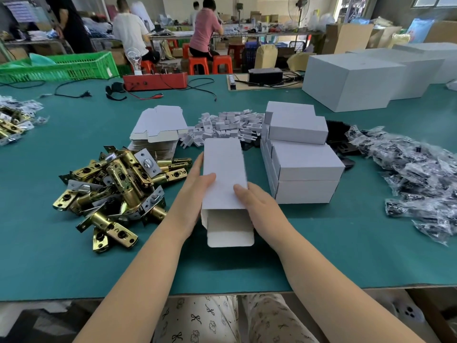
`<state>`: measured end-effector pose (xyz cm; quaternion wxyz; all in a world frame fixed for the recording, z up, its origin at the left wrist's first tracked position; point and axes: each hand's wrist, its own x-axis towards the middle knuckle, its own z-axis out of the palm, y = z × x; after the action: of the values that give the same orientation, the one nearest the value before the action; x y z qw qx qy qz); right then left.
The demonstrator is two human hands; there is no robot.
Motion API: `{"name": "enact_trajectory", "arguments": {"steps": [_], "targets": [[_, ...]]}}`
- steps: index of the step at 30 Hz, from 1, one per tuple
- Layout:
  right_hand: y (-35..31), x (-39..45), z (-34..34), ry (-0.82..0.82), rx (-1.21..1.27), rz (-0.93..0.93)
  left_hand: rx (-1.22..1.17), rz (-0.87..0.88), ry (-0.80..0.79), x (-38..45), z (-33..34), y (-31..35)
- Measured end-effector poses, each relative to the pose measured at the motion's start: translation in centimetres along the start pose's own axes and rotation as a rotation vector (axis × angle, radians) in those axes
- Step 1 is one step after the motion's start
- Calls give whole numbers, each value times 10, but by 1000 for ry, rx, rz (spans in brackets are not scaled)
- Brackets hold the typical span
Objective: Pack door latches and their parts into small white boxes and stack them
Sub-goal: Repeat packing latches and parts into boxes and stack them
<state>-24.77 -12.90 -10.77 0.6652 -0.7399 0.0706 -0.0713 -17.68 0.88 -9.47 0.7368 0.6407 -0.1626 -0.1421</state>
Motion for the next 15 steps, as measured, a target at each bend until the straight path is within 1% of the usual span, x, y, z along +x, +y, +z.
{"name": "enact_trajectory", "arguments": {"steps": [4,6,10,13,15], "targets": [[0,-1,-1,-57,-2,-9,-107,0,-38,2,1,4],[-1,1,-1,-34,32,-9,-140,-12,-67,2,0,4],[-1,7,-2,71,111,10,-85,-66,-171,1,1,0],[0,6,-2,85,117,-9,-91,-76,-187,1,2,1],[1,6,-1,97,134,-36,-53,-75,-160,0,2,1]]}}
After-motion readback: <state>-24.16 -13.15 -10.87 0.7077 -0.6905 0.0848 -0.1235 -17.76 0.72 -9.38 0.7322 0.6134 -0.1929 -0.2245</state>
